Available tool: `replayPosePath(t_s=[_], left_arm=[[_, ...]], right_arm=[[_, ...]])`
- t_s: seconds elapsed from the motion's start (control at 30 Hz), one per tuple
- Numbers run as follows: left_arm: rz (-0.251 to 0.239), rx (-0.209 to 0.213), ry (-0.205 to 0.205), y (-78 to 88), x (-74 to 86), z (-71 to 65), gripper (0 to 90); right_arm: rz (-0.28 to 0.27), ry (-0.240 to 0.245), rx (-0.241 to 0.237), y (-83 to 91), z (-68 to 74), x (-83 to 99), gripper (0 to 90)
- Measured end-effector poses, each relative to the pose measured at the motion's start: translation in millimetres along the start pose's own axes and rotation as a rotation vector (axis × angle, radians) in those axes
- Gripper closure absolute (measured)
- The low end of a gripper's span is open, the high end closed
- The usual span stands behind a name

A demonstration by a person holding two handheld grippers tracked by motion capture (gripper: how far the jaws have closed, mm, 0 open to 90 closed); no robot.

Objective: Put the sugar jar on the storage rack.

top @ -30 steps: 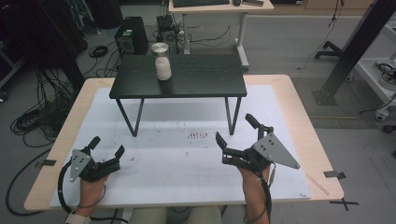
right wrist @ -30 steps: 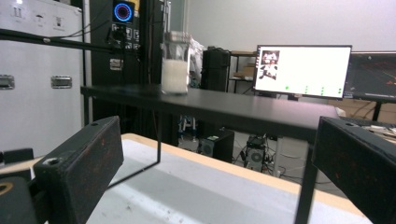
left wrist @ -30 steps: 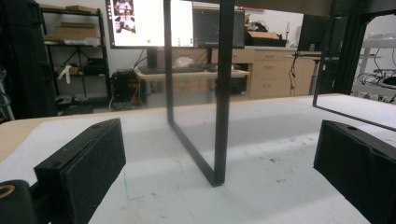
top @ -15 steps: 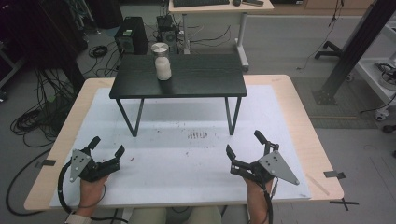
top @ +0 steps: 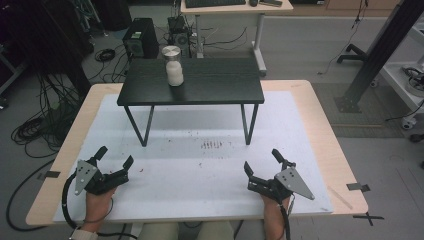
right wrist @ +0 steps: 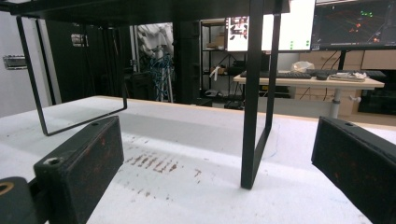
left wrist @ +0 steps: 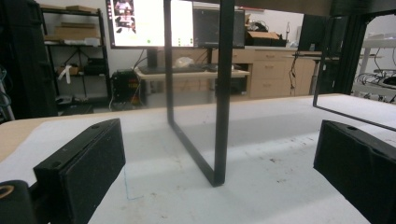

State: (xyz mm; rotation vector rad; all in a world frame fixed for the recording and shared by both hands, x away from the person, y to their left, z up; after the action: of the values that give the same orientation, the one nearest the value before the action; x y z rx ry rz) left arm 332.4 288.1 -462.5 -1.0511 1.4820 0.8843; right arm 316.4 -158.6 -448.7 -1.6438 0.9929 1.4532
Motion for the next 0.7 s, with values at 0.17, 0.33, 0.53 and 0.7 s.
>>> replayPosePath(t_s=[0.17,0.33,0.53,0.7], left_arm=[[0.000,0.000,0.000,0.0,0.0,0.0,2.4],[0.000,0.000,0.000,0.0,0.1,0.0,2.4],[0.000,0.000,-0.001,0.2,0.1,0.0,2.4],[0.001,0.000,0.000,0.2,0.1,0.0,2.3]], right_arm=[[-0.009,-0.036,0.010,1.2,-3.9,9.7,1.9],[-0.012,-0.062,0.018,3.1,-5.5,15.8,1.8],[-0.035,-0.088,0.025,4.7,-8.1,16.8,1.1],[-0.042,-0.104,0.032,6.0,-9.0,17.0,1.1]])
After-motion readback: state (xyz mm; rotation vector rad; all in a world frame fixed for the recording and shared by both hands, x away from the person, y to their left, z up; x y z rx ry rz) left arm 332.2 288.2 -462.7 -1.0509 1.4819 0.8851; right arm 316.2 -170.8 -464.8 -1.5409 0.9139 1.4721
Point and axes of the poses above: each handheld gripper's, and its own axes: y roughly backward along the jaws, x roughly out of its underside, z roughly to its left, the point moved 7 cm from there along -y, roughly forward along the jaws, and after that the axes turned 8 degrees about y, right-handed, at the moved point
